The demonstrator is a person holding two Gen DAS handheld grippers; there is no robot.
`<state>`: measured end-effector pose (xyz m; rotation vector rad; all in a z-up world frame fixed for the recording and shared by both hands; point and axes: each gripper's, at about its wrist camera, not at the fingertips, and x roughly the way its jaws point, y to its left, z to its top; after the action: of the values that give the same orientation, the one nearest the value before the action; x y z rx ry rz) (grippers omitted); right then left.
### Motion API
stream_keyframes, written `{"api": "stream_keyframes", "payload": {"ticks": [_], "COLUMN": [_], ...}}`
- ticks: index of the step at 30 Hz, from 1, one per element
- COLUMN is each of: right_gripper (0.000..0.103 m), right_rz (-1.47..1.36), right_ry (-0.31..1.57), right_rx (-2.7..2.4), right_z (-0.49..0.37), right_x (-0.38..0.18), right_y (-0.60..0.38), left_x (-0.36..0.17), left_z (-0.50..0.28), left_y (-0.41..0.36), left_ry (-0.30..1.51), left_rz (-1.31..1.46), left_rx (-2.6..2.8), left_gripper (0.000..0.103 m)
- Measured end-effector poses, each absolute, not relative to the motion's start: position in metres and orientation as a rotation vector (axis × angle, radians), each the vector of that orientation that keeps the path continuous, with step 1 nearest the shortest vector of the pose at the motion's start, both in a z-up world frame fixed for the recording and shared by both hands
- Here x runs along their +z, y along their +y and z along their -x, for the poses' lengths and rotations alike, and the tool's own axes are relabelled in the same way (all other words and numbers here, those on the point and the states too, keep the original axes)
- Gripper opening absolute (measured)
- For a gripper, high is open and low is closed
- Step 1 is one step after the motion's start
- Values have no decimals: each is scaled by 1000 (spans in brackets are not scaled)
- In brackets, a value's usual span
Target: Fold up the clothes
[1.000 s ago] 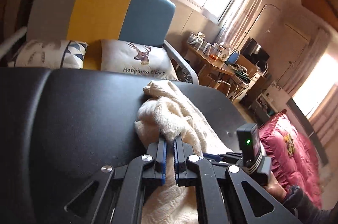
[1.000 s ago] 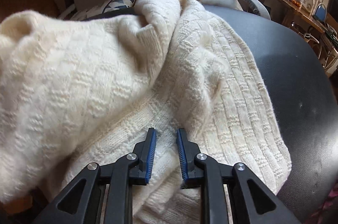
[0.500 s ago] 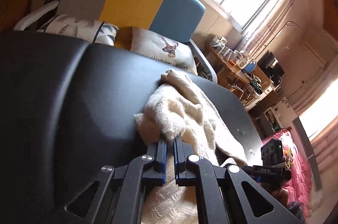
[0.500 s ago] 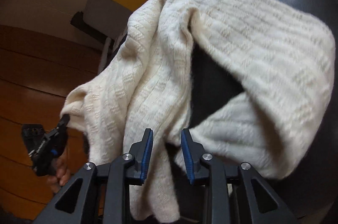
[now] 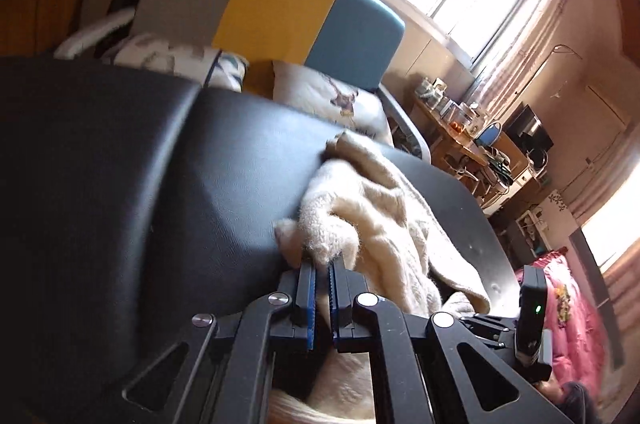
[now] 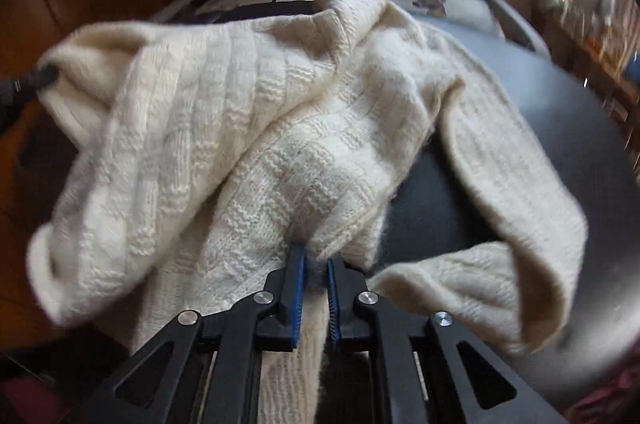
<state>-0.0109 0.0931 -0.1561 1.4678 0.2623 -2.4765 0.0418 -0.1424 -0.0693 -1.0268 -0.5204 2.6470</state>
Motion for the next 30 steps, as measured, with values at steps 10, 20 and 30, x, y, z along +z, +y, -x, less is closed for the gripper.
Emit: {"api": "stream_keyframes", "payload": {"ticks": [10, 20, 30], "right_gripper": [8, 22, 22], "right_rz": [-1694, -1677, -1364], "right_ry": [250, -29, -207], "right_rx": [-2624, -2685, -2713], "right_z": [35, 30, 16], "right_x": [-176, -179, -126], "right_y": [188, 205, 176], "left_x": [-50, -121, -179], "left_z": [-59, -72, -104], "left_y": [-170, -249, -242], "left_ry": [-86, -703, -997], "left_rz": [993, 1321, 1433], "left_rx": [2939, 2718, 2529], "left_gripper": [6, 11, 16]}}
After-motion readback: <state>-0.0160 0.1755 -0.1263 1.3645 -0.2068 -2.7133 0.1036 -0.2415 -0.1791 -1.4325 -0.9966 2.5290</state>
